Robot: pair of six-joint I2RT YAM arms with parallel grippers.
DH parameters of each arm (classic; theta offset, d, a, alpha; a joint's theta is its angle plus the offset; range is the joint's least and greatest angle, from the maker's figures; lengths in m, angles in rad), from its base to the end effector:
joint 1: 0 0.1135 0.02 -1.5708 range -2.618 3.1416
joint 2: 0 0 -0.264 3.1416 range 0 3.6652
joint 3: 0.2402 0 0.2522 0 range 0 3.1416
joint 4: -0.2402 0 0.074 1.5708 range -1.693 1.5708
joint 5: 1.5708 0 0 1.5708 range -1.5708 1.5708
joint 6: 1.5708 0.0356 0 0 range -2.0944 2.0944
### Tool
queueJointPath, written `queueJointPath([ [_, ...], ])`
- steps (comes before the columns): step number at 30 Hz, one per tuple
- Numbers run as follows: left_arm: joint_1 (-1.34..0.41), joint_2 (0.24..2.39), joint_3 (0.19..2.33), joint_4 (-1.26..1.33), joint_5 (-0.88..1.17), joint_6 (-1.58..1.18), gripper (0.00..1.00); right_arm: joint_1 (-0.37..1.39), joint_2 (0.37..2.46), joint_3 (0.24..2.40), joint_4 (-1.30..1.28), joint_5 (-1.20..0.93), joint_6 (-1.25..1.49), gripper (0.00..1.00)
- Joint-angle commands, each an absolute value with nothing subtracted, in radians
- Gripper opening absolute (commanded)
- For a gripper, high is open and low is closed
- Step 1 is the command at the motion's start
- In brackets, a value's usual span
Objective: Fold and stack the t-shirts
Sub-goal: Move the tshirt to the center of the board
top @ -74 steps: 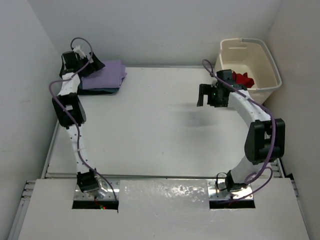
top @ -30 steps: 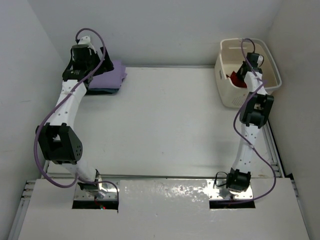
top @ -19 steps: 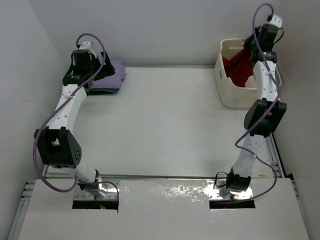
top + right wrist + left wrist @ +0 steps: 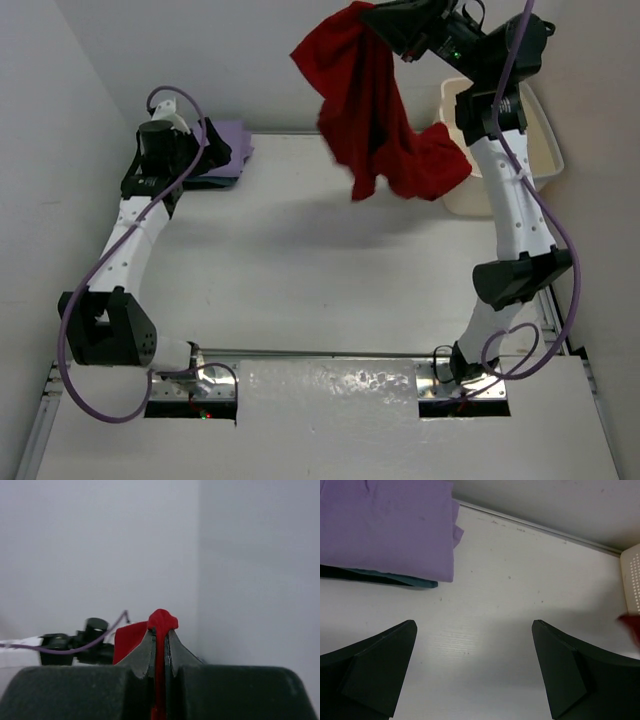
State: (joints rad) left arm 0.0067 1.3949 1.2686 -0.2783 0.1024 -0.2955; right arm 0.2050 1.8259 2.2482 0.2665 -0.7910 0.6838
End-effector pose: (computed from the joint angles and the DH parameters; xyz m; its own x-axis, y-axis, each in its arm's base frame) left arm 0.3250 -0.0015 0.3590 -0.4020 -0.2924 -0.8677 -0.0311 0.9515 -0.3062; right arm 0.3492 0.0985 0.5870 0.0524 0.4646 -0.8840 -0.9207 0.3653 0.1374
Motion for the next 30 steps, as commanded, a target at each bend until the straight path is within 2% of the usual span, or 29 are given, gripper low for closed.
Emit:
queueJointPath([
  [1,0.011,1.327,1.238,-0.239,0.106,-0.334,1.0,0.215,1.749,2.182,0.491,-0.914,0.845,0.0],
  [6,0.011,1.235,1.145,-0.298,0.041,-0.411,1.0,0.2,1.596,1.825,0.361,-0.829,0.688,0.0],
  [10,0.011,1.126,1.037,-0.339,0.011,-0.495,1.0,0.117,1.471,1.377,0.302,-0.613,0.606,0.0],
  [12,0.011,1.091,0.983,-0.356,0.008,-0.517,1.0,0.095,1.45,1.257,0.238,-0.533,0.562,0.03],
  [13,0.011,1.059,0.962,-0.373,0.008,-0.523,1.0,0.092,1.436,1.173,0.127,-0.491,0.46,0.18],
  [14,0.009,1.048,0.934,-0.386,0.011,-0.529,1.0,0.094,1.431,1.143,0.064,-0.348,0.416,0.42],
  [15,0.011,1.039,0.922,-0.4,0.018,-0.531,1.0,0.094,1.427,1.117,0.017,-0.301,0.37,0.61],
  [18,0.009,1.025,0.871,-0.448,0.109,-0.517,1.0,0.101,1.407,1.065,-0.147,-0.144,0.28,0.99],
  [20,0.006,1.025,0.825,-0.45,0.206,-0.509,1.0,0.12,1.378,1.043,-0.228,-0.127,0.253,0.99],
  [23,-0.122,1.022,0.767,-0.41,0.268,-0.492,1.0,0.155,1.321,0.976,-0.308,-0.127,0.239,0.99],
  [30,-0.556,1.115,0.68,-0.279,0.282,-0.546,0.99,0.216,1.172,0.744,-0.403,-0.195,0.278,0.99],
])
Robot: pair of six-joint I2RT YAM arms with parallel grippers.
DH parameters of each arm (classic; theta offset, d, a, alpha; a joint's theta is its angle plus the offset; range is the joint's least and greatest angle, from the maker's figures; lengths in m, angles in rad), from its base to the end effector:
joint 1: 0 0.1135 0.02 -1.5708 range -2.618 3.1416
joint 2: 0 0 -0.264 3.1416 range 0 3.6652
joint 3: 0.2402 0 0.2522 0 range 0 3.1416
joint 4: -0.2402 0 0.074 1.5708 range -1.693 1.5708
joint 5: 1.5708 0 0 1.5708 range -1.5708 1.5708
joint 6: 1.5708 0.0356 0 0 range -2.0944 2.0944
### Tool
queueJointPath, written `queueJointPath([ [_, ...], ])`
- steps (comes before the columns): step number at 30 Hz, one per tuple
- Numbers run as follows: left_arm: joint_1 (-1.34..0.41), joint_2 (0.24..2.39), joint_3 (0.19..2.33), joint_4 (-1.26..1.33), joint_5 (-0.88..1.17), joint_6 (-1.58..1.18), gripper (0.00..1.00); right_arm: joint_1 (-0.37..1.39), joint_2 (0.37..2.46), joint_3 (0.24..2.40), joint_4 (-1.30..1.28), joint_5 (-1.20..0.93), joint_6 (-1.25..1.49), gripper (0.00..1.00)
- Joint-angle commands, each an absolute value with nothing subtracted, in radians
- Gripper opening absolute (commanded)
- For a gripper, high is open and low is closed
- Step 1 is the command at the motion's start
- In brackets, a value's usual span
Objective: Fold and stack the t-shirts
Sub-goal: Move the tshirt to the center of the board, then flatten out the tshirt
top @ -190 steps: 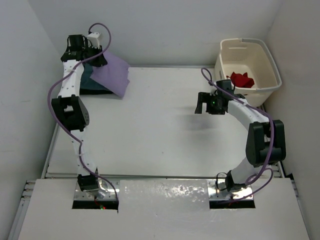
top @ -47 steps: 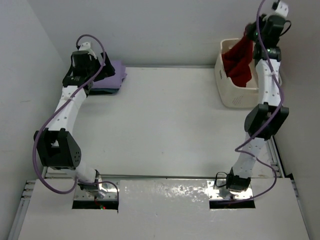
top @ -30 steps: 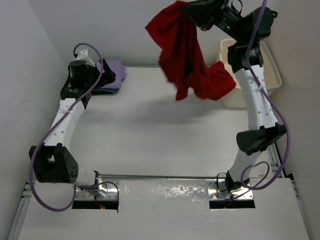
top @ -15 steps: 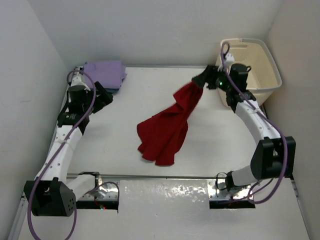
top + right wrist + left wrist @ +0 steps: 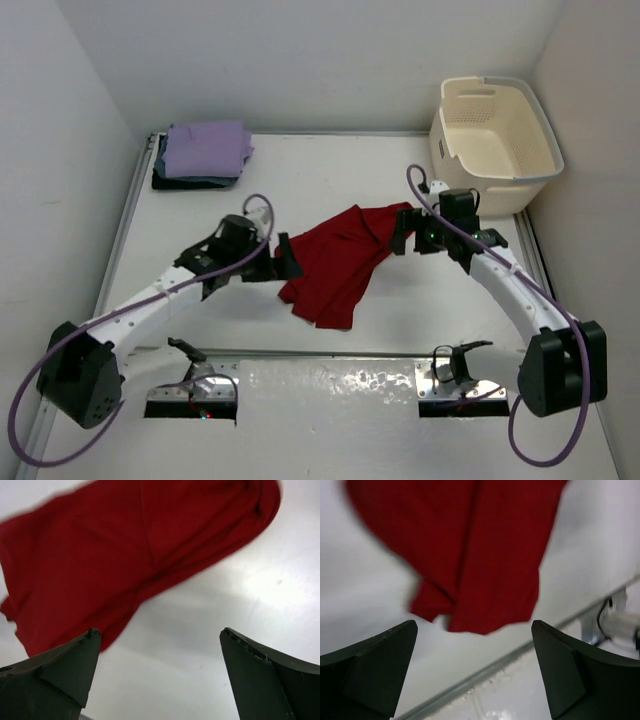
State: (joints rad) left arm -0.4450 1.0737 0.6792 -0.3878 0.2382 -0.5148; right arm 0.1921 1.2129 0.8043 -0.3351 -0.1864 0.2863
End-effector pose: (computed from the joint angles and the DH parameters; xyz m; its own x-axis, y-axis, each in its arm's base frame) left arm 0.1953 -0.1024 0.2302 -0.8341 -0.1323 -0.5355 0.1823 0.8501 -0.4940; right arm 0.2504 0.0554 0.2447 -0.7283 0.1411 -0.6706 -0.1207 0.9369 0.3282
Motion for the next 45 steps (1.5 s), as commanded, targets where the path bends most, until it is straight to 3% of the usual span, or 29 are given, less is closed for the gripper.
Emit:
queueJointPath([
  [1,-0.608,1.136,0.684,-0.27,0.258,-0.557,0.96,0.218,1.16,0.721,-0.408,-0.193,0.284,0.99],
  [5,-0.765,1.288,0.704,-0.305,0.222,-0.566,0.83,0.218,1.114,0.64,-0.405,-0.189,0.301,0.99],
  [10,-0.824,1.384,0.696,-0.333,0.177,-0.591,0.79,0.218,1.1,0.626,-0.393,-0.202,0.301,0.99],
  [15,-0.833,1.453,0.695,-0.29,0.14,-0.62,0.76,0.222,1.114,0.626,-0.39,-0.287,0.275,0.99],
  [24,-0.835,1.493,0.669,-0.281,0.1,-0.644,0.61,0.348,1.1,0.566,-0.391,-0.319,0.249,0.99],
  [32,-0.833,1.479,0.667,-0.344,0.005,-0.66,0.57,0.439,1.095,0.548,-0.41,-0.319,0.221,0.99],
  [34,-0.833,1.492,0.67,-0.302,0.006,-0.667,0.43,0.483,1.101,0.529,-0.379,-0.325,0.225,0.99],
  [35,-0.833,1.497,0.676,-0.29,0.017,-0.666,0.27,0.5,1.115,0.526,-0.37,-0.331,0.227,0.99],
  [38,-0.833,1.514,0.709,-0.282,0.021,-0.669,0.0,0.587,1.163,0.522,-0.318,-0.331,0.232,0.99],
  [45,-0.834,1.408,0.724,-0.343,0.041,-0.672,0.0,0.756,1.326,0.541,-0.106,-0.313,0.314,0.98],
])
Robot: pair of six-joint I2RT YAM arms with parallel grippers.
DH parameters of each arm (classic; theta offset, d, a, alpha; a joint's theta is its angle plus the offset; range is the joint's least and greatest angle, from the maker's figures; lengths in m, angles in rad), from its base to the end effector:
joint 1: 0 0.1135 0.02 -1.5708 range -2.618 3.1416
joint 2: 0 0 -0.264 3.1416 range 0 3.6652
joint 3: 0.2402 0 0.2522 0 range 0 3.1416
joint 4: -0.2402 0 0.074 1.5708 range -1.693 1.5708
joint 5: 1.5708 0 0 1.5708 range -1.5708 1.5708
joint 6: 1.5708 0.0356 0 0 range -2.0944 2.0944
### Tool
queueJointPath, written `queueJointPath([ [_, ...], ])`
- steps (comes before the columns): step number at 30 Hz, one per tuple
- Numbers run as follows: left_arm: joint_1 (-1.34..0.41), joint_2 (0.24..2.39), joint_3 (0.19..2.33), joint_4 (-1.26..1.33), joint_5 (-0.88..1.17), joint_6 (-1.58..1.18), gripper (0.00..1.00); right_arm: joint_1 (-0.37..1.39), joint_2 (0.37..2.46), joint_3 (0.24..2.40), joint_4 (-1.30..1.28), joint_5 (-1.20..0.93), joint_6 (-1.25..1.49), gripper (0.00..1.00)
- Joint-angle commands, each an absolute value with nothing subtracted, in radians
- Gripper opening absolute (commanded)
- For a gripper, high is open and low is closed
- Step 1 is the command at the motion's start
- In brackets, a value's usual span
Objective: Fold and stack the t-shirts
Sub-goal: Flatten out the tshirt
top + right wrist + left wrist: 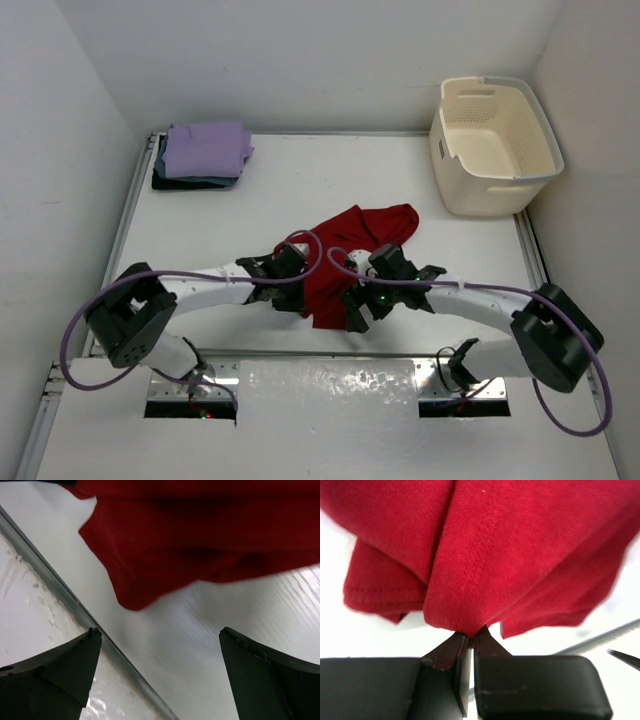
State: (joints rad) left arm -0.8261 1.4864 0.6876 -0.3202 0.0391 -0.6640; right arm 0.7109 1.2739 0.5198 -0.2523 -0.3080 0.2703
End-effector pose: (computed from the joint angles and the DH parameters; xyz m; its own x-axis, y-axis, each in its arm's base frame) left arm 0.1748 -0.1917 0.1443 -0.9401 0.1114 -0.3222 0.2120 0.9311 -0.2968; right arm 0.1598 0.1518 0.1508 -0.8159 -0.3667 -0.4471 -0.5467 0.7411 0.3897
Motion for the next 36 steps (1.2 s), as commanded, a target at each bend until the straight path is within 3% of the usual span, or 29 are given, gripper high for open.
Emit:
queueJointPath([
  [1,-0.834,1.395,0.729,-0.348,0.043,-0.675,0.0,0.77,1.348,0.543,-0.054,-0.308,0.319,0.97],
  [5,-0.834,1.344,0.758,-0.39,0.032,-0.678,0.0,0.816,1.431,0.569,0.024,-0.284,0.359,0.94],
  [9,-0.833,1.304,0.782,-0.413,0.035,-0.68,0.0,0.85,1.485,0.581,0.078,-0.269,0.394,0.75],
  [12,-0.831,1.293,0.808,-0.44,-0.008,-0.689,0.0,0.85,1.48,0.56,0.097,-0.207,0.423,0.07],
  [13,-0.831,1.295,0.83,-0.448,-0.037,-0.687,0.0,0.85,1.459,0.548,0.101,-0.189,0.425,0.0],
  [16,-0.81,1.293,0.877,-0.474,-0.113,-0.684,0.0,0.844,1.315,0.519,0.046,-0.066,0.416,0.0],
  [19,-0.679,1.289,0.943,-0.482,-0.136,-0.652,0.0,0.772,1.171,0.563,-0.087,0.028,0.397,0.0],
  [22,-0.534,1.278,1.069,-0.489,-0.181,-0.617,0.0,0.507,1.054,0.626,-0.193,0.006,0.396,0.0],
  [30,-0.237,1.269,1.382,-0.523,-0.179,-0.511,0.0,0.129,1.035,0.945,-0.342,-0.005,0.362,0.0],
  [36,-0.161,1.259,1.641,-0.591,-0.31,-0.433,0.0,-0.072,1.084,1.273,-0.412,0.037,0.302,0.0],
])
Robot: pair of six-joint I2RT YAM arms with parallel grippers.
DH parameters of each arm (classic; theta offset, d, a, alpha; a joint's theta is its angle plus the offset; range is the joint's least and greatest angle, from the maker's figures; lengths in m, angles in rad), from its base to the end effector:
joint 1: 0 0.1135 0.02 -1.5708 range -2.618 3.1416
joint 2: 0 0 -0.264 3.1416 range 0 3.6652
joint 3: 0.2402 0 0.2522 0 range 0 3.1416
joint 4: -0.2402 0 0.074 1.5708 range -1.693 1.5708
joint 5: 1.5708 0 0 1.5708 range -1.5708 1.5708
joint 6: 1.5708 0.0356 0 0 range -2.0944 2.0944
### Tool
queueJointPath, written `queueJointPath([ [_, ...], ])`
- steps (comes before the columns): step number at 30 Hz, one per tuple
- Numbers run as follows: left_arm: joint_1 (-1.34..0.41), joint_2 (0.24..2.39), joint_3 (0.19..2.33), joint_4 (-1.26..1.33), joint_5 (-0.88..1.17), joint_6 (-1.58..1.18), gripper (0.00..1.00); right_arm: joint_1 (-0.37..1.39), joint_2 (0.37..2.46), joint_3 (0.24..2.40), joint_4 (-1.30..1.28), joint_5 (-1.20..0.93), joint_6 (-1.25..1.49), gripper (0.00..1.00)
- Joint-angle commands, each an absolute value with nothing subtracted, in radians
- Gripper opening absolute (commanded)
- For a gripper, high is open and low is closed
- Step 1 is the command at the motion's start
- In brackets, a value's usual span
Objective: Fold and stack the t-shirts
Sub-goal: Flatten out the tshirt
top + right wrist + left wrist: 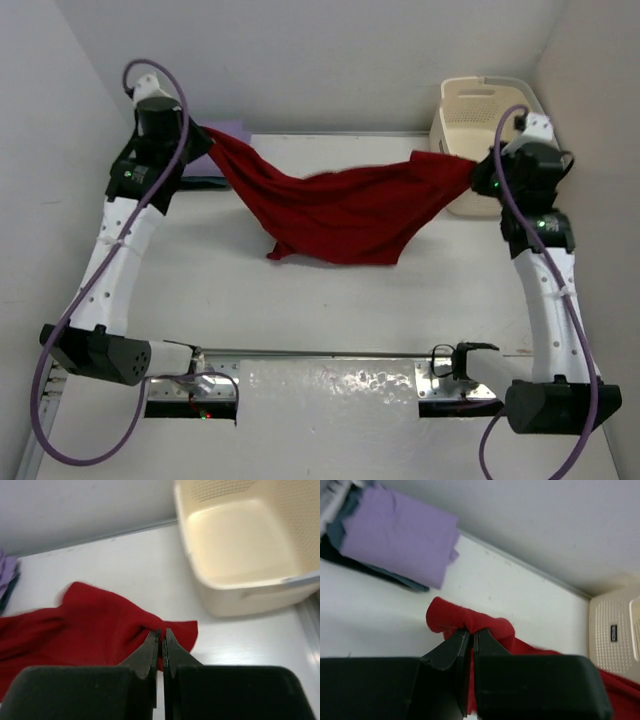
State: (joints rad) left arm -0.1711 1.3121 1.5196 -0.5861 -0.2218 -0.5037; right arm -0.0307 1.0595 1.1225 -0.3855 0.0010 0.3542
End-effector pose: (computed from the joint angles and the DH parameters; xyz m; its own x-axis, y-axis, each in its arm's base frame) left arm 0.2781 -0.0401 0.4377 -0.3019 -0.4256 -0.8530 -0.2067 0.9027 -0.3773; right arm 0.2354 -0.0073 0.3843 -0.2861 0.3558 -0.8897 0.1396 0.9341 0.3287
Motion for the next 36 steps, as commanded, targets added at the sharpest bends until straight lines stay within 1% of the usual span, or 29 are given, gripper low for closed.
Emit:
queueJointPath([
  [1,-0.161,1.259,1.719,-0.6,-0.316,-0.417,0.0,-0.086,1.1,1.378,-0.429,0.069,0.269,0.0],
  [3,-0.161,1.256,1.799,-0.626,-0.368,-0.407,0.0,-0.092,1.146,1.483,-0.489,0.106,0.238,0.0],
  [4,-0.161,1.247,1.866,-0.65,-0.386,-0.397,0.0,-0.092,1.155,1.568,-0.526,0.147,0.207,0.0],
  [7,-0.161,1.195,1.934,-0.663,-0.488,-0.358,0.0,-0.094,1.178,1.705,-0.577,0.231,0.14,0.0],
  [8,-0.161,1.175,1.94,-0.664,-0.514,-0.351,0.0,-0.094,1.177,1.727,-0.597,0.282,0.121,0.0],
  [9,-0.161,1.133,1.944,-0.66,-0.561,-0.342,0.0,-0.095,1.174,1.742,-0.598,0.3,0.091,0.0],
  [11,-0.161,1.086,1.947,-0.658,-0.583,-0.331,0.0,-0.095,1.155,1.781,-0.604,0.322,0.068,0.0],
  [17,-0.161,0.925,1.942,-0.65,-0.526,-0.33,0.0,-0.094,1.121,1.855,-0.635,0.287,0.023,0.0],
  [20,-0.161,0.907,1.875,-0.632,-0.457,-0.363,0.0,-0.094,1.147,1.85,-0.637,0.252,0.02,0.0],
  [23,-0.161,0.951,1.78,-0.646,-0.471,-0.4,0.0,-0.094,1.195,1.858,-0.63,0.204,0.038,0.0],
  [26,-0.161,1.017,1.617,-0.661,-0.511,-0.484,0.0,-0.094,1.282,1.821,-0.56,0.184,0.071,0.0],
  [27,-0.16,1.046,1.506,-0.658,-0.517,-0.498,0.0,-0.095,1.326,1.766,-0.533,0.154,0.078,0.0],
  [28,-0.16,1.058,1.446,-0.657,-0.529,-0.526,0.0,-0.092,1.354,1.74,-0.499,0.081,0.086,0.0],
  [29,-0.147,1.074,1.383,-0.655,-0.5,-0.581,0.0,-0.091,1.383,1.721,-0.491,0.033,0.095,0.0],
  [30,-0.14,1.101,1.255,-0.638,-0.464,-0.601,0.0,-0.081,1.44,1.682,-0.482,0.008,0.101,0.0],
  [32,-0.126,1.126,1.125,-0.609,-0.375,-0.652,0.0,-0.06,1.485,1.628,-0.417,0.017,0.088,0.0],
  [33,-0.123,1.149,1.014,-0.585,-0.356,-0.661,0.0,-0.031,1.524,1.593,-0.398,0.015,0.037,0.0],
  [34,-0.12,1.16,0.974,-0.583,-0.342,-0.669,0.08,-0.017,1.552,1.589,-0.384,0.052,0.02,0.04],
  [35,-0.118,1.169,0.936,-0.583,-0.333,-0.67,0.26,-0.008,1.584,1.6,-0.397,0.057,0.008,0.11],
  [36,-0.117,1.19,0.896,-0.603,-0.331,-0.675,0.39,-0.008,1.626,1.665,-0.479,0.057,-0.039,0.35],
])
